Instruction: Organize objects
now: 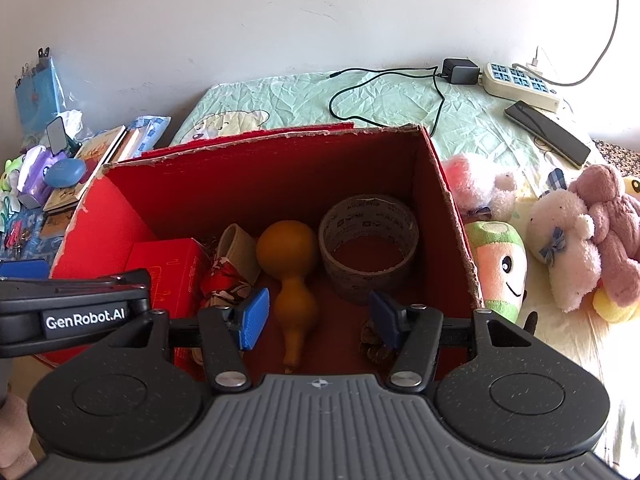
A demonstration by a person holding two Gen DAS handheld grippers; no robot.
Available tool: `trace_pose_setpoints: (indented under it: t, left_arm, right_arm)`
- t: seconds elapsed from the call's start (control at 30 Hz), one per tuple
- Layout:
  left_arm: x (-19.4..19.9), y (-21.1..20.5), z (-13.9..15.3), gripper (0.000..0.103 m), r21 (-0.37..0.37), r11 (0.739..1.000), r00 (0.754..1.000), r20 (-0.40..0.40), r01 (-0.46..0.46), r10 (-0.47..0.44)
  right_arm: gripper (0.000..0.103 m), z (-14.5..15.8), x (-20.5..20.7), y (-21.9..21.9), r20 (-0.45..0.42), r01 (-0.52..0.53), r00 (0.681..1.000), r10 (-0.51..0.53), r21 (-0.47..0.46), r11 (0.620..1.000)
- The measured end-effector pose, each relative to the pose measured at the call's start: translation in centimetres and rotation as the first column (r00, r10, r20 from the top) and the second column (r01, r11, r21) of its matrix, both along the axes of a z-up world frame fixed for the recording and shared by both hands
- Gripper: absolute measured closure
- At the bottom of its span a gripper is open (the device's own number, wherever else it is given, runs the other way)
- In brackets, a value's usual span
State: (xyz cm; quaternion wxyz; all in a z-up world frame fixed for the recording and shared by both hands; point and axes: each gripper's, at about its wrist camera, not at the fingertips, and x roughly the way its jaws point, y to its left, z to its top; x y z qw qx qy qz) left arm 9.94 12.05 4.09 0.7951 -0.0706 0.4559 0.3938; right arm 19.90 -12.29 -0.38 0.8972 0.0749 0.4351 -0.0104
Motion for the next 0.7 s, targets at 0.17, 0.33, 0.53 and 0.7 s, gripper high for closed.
trace_pose_setpoints:
  t: [0.17, 0.33, 0.53, 0.7]
  left_arm:
    - [0.5, 0.3, -0.2, 0.002, 0.004, 1.000, 1.000, -0.008, -0.001, 0.001]
    - [0.7, 0.5, -0.1, 0.002, 0.004, 1.000, 1.000, -0.001, 0.000, 0.000]
    - [1.1, 0.5, -0.1, 0.003, -0.011, 1.000, 1.000, 0.014, 0.023, -0.022]
    - [1.3, 0.9, -0.6, 0.007, -0.038, 0.999, 1.000, 0.020, 0.025, -0.024]
  right_arm:
    - [0.044, -0.2, 0.4, -0.2, -0.005, 0.003, 1.000, -0.003, 0.002, 1.000]
    - [0.044, -0.3, 0.6, -0.2, -0.008, 0.001, 1.000, -0.001, 0.003, 1.000]
    - [0.045, -0.3, 0.9, -0.7, -0.007, 0.013, 1.000, -0.013, 0.008, 1.000]
    - [0.045, -0.4, 0.8, -0.7, -0.004, 0.011, 1.000, -0.011, 0.014, 1.000]
